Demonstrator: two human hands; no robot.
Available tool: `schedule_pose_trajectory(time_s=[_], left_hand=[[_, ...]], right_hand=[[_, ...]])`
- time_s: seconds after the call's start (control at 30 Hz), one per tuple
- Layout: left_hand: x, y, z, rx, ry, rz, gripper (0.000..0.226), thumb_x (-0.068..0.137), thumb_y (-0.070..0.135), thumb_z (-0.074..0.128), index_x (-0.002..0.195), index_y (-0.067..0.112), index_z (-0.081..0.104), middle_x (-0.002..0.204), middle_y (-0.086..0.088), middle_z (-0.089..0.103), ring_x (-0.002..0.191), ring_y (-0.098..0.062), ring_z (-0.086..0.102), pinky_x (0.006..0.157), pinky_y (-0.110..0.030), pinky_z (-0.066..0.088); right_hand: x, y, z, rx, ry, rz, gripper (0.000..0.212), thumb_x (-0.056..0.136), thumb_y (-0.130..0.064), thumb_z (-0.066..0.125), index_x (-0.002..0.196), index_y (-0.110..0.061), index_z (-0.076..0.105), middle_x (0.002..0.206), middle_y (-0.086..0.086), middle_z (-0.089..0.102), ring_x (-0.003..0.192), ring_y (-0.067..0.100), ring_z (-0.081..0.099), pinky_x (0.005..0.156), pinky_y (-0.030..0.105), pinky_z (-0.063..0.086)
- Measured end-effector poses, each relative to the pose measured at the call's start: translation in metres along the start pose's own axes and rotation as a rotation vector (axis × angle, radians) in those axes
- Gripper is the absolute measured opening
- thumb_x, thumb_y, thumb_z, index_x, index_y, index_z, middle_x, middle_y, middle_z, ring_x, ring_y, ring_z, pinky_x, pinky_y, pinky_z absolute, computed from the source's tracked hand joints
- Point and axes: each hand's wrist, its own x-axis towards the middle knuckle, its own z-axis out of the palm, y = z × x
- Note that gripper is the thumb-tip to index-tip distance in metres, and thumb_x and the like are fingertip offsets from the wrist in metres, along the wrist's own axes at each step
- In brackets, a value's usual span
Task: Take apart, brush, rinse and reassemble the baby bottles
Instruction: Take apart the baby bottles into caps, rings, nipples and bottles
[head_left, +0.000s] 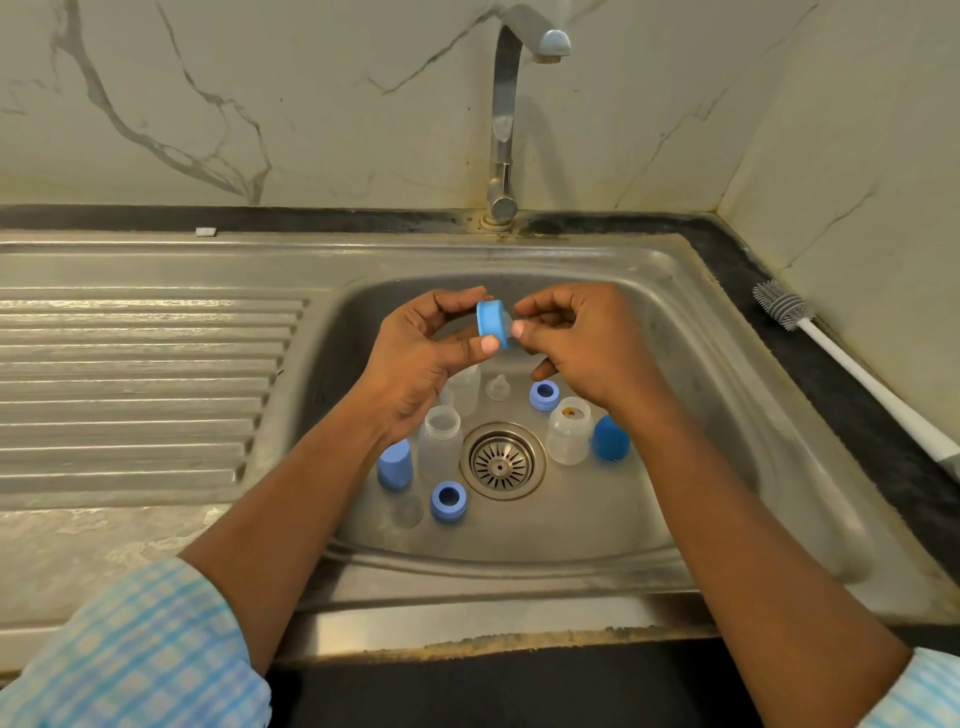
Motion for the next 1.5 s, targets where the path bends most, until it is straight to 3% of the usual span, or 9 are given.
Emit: schedule_pose_trajectory(time_s=[0.23,0.37,0.5,0.7,1.03,1.17,1.23,1.33,1.5], left_hand=[[-0.001,-0.001,0.000,0.037,-0.034,-0.018,0.046,0.064,0.007,0.078,0.108,0.016,0.069,0.118,-0.008,0.070,0.105,-0.023,0.071,0.090,-0.038,0.059],[0.000,0.001,0.002,-0.039,-0.028,-0.064,0.046,0.068,0.011,0.075,0.113,0.017,0.068,0.116,-0.008,0.072,0.110,-0.025,0.069,0.085,-0.034,0.060],[-0.002,0.003,0.005,-0.086,-0.025,-0.121,0.045,0.072,0.016,0.072,0.116,0.015,0.067,0.108,-0.006,0.075,0.101,-0.022,0.072,0.077,-0.029,0.062],[-0.004,0.004,0.006,-0.100,-0.008,-0.185,0.043,0.075,0.023,0.070,0.116,0.011,0.067,0.104,-0.008,0.076,0.095,-0.020,0.073,0.074,-0.025,0.061],[-0.004,0.004,0.011,-0.108,-0.069,-0.294,0.052,0.078,0.020,0.070,0.129,0.011,0.062,0.114,-0.015,0.072,0.096,-0.024,0.073,0.072,-0.025,0.060],[-0.001,-0.005,0.010,0.112,-0.039,-0.287,0.041,0.089,0.005,0.070,0.129,0.007,0.061,0.100,-0.016,0.065,0.085,-0.016,0.072,0.073,-0.022,0.059],[0.001,-0.015,0.009,0.315,-0.055,-0.264,0.031,0.090,0.005,0.070,0.121,0.010,0.067,0.097,-0.014,0.059,0.086,-0.018,0.069,0.077,-0.022,0.059],[0.001,-0.029,0.015,0.612,-0.083,-0.197,0.019,0.087,0.008,0.072,0.105,0.015,0.073,0.096,-0.005,0.071,0.088,-0.018,0.069,0.084,-0.026,0.058],[-0.008,-0.044,0.042,0.824,-0.193,-0.096,0.022,0.076,0.010,0.084,0.075,0.023,0.066,0.075,0.008,0.065,0.069,-0.005,0.059,0.069,-0.020,0.047]], right_hand=[[-0.002,0.001,-0.003,-0.055,-0.151,-0.026,0.021,0.094,-0.008,0.062,0.113,-0.010,0.071,0.083,-0.009,0.065,0.059,-0.002,0.063,0.052,0.013,0.051],[0.002,0.003,-0.004,0.080,-0.053,0.019,0.014,0.089,-0.008,0.070,0.103,-0.010,0.067,0.086,0.007,0.070,0.070,0.012,0.070,0.057,0.023,0.058],[0.005,0.006,-0.009,0.140,0.017,0.029,0.004,0.089,-0.015,0.071,0.090,-0.011,0.071,0.081,0.008,0.071,0.075,0.016,0.072,0.058,0.025,0.059],[0.002,0.005,-0.011,0.121,-0.165,0.065,0.022,0.083,-0.020,0.077,0.102,-0.011,0.069,0.097,0.005,0.073,0.087,0.015,0.072,0.064,0.029,0.061],[0.003,0.006,-0.025,0.131,-0.149,0.129,0.040,0.084,-0.013,0.076,0.121,-0.012,0.061,0.099,0.009,0.071,0.088,0.019,0.072,0.070,0.038,0.062],[0.008,0.016,-0.043,0.013,-0.068,0.211,0.043,0.081,-0.008,0.076,0.122,-0.014,0.061,0.104,0.006,0.062,0.092,0.020,0.067,0.070,0.038,0.062],[0.008,0.029,-0.049,-0.148,-0.149,0.314,0.045,0.078,-0.008,0.078,0.119,-0.016,0.061,0.102,0.005,0.062,0.090,0.022,0.066,0.070,0.036,0.061],[0.004,0.050,-0.051,-0.408,-0.359,0.512,0.042,0.075,-0.010,0.084,0.109,-0.012,0.061,0.097,0.014,0.068,0.087,0.026,0.069,0.072,0.037,0.061],[0.002,0.071,-0.047,-0.477,-0.449,0.710,0.041,0.071,-0.005,0.086,0.106,0.006,0.067,0.101,0.025,0.069,0.095,0.036,0.070,0.078,0.043,0.061]])
